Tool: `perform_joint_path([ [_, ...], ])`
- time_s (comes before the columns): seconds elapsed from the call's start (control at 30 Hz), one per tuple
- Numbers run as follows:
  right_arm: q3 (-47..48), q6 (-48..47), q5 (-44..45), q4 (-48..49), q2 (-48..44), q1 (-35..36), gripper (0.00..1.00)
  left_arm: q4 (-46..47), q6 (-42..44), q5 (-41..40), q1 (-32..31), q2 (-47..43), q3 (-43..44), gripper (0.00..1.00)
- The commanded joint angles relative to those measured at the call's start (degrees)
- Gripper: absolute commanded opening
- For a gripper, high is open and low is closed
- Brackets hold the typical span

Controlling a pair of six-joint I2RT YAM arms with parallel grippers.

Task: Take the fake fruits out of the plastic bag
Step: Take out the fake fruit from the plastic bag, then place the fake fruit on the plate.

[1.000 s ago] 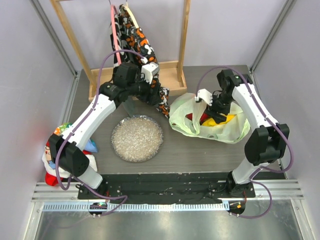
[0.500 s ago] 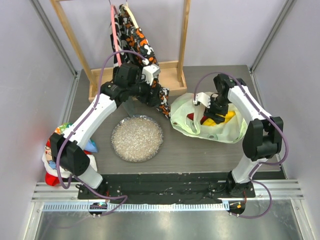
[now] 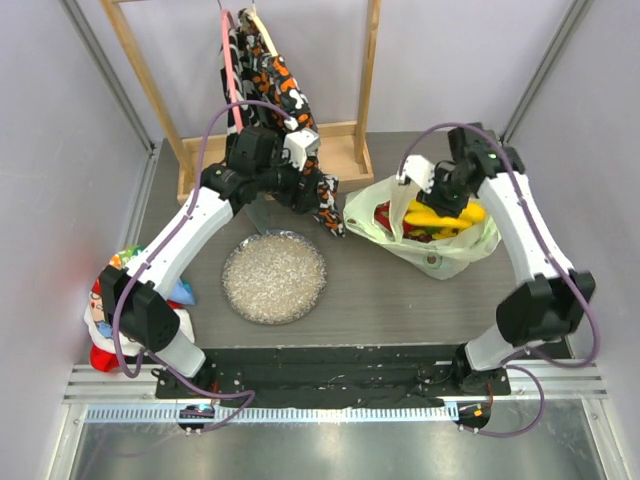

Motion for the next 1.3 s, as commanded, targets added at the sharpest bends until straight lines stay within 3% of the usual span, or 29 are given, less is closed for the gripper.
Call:
perform_joint_path([
  [0.0,7.1,6.67,-3.11,-1.38,-12.14,-0.03,0.19,1.14,1.26,-0.71,0.78,-1.88,2.29,0.73],
  [0.2,8.59,15.72,-1.52,3.55,-17.53,0.05,0.15,0.87,1.35,-1.15,1.4,-1.7,4.75,0.73],
  [0.33,17.63,22.75,-12.65,-0.48,-15.34,2.42,0.17,1.22,-0.4,-5.53,3.15,-3.02,4.49,0.73],
  [0.5,23.62,28.21,-11.03,-0.06,-9.72,20.06,0.17,2.89,-3.4,-18.89,8.77,-9.69,-0.16,0.78],
  [0.53,24.41,29.08,-10.5,0.12,-8.84,26.79,0.17,2.63,-3.4,-19.17,11.39,-10.75,-0.69,0.77],
  [0.63,30.29,30.49,-11.18,-1.89,-2.69,36.58,0.17,2.46,-4.98,-18.99,15.62,-16.02,-3.06,0.77],
  [0.73,35.22,31.2,-16.45,-5.41,3.73,42.13,0.17,2.28,-4.72,-14.45,18.96,-21.55,-6.14,0.77],
  [0.97,27.67,31.72,-22.62,-2.95,18.22,43.91,0.14,1.49,-8.76,-6.87,25.83,-31.31,-14.66,0.77],
  [1.27,39.53,33.58,-25.34,-3.48,37.57,41.28,0.13,-0.09,-10.52,-2.21,32.16,-39.4,-19.67,0.77],
])
